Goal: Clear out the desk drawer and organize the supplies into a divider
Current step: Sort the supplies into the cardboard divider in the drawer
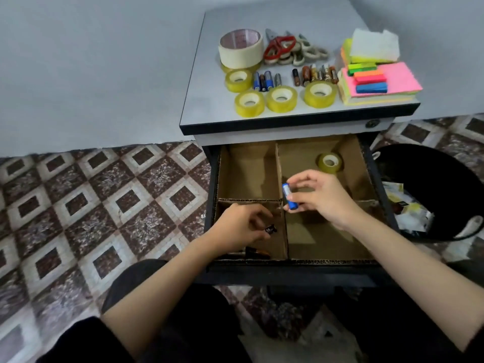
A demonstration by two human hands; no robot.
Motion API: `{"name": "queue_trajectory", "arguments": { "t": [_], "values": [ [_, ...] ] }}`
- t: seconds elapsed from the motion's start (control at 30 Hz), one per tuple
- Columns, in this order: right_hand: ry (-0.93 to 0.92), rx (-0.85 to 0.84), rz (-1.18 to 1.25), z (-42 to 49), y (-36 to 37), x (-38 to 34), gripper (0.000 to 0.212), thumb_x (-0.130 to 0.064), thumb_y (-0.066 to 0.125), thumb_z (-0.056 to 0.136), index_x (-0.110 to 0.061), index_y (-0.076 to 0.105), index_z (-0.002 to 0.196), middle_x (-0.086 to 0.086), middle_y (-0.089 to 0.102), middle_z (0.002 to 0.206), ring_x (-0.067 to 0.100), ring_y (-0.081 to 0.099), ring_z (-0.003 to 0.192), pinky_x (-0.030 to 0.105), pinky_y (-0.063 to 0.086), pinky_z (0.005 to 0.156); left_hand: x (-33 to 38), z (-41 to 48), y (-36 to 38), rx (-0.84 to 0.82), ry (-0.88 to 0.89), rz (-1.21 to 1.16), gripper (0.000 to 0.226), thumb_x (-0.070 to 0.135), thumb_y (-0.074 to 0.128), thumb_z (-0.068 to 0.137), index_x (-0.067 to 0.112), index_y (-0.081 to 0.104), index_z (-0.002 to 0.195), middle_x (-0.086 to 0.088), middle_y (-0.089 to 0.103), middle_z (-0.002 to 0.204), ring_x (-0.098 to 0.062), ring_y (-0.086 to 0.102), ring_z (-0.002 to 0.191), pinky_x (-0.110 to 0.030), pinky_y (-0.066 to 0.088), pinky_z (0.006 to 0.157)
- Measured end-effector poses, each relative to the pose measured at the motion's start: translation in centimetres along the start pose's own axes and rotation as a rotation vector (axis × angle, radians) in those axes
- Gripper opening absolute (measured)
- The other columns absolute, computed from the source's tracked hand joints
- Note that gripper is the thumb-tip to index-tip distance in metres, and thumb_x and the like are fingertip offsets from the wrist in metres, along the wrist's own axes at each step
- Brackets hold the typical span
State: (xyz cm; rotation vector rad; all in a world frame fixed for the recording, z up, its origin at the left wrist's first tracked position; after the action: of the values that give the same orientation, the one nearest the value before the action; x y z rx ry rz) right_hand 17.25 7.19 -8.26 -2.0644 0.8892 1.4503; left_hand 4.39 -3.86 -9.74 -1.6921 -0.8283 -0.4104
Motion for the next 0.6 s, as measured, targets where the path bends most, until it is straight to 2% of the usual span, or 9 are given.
{"name": "queue_trajectory", "arguments": {
  "t": [0.1,0.17,0.37,0.6],
  "values": [
    [0.052,0.030,0.044,0.7,-0.4,0.7,0.026,0.014,0.060,0.080,0.001,0.056,0.102,0.015,0.062,0.095,0.017,0.068,0.054,0.022,0.056,0.051,-0.3,0.7,2.2,-0.107,0.082,0.428,0.024,0.019,0.062,0.086,0.015,0.064,0.110,-0.005,0.068,0.103,-0.023,0.061,0.100,-0.033,0.048,0.085],
    [0.062,0.047,0.042,1.2,-0.7,1.0,0.027,0.013,0.061,0.080,0.002,0.056,0.104,0.016,0.063,0.093,0.015,0.068,0.054,0.020,0.055,0.051,-0.8,1.1,3.5,-0.195,0.104,0.575,0.027,0.016,0.054,0.089,0.016,0.061,0.115,-0.008,0.063,0.116,-0.027,0.056,0.110,-0.034,0.044,0.089],
    [0.078,0.053,0.081,2.2,-0.8,1.3,0.030,0.015,0.062,0.078,0.001,0.055,0.104,0.019,0.064,0.091,0.017,0.069,0.058,0.023,0.058,0.058,-1.8,2.4,4.5,-0.294,0.071,0.624,0.027,0.013,0.052,0.090,0.006,0.060,0.115,-0.013,0.057,0.122,-0.030,0.053,0.114,-0.036,0.043,0.096],
    [0.102,0.062,0.086,2.7,-1.0,1.5,0.026,0.012,0.063,0.079,-0.006,0.060,0.098,0.013,0.067,0.096,0.020,0.071,0.070,0.029,0.060,0.062,-2.2,2.4,3.7,-0.223,0.014,0.609,0.028,0.016,0.055,0.089,0.014,0.061,0.116,-0.009,0.063,0.112,-0.027,0.058,0.106,-0.034,0.046,0.086]
  ]
}}
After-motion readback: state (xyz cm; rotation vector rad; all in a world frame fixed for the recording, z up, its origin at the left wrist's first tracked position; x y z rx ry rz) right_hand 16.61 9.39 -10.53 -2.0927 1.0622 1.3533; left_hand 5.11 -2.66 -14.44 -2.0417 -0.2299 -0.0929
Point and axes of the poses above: each hand's wrist, its own z-axis towards the middle knuckle, its own y-axis out of the palm, x = y × z, the point moved 4 cm from there along z, towards the middle knuckle
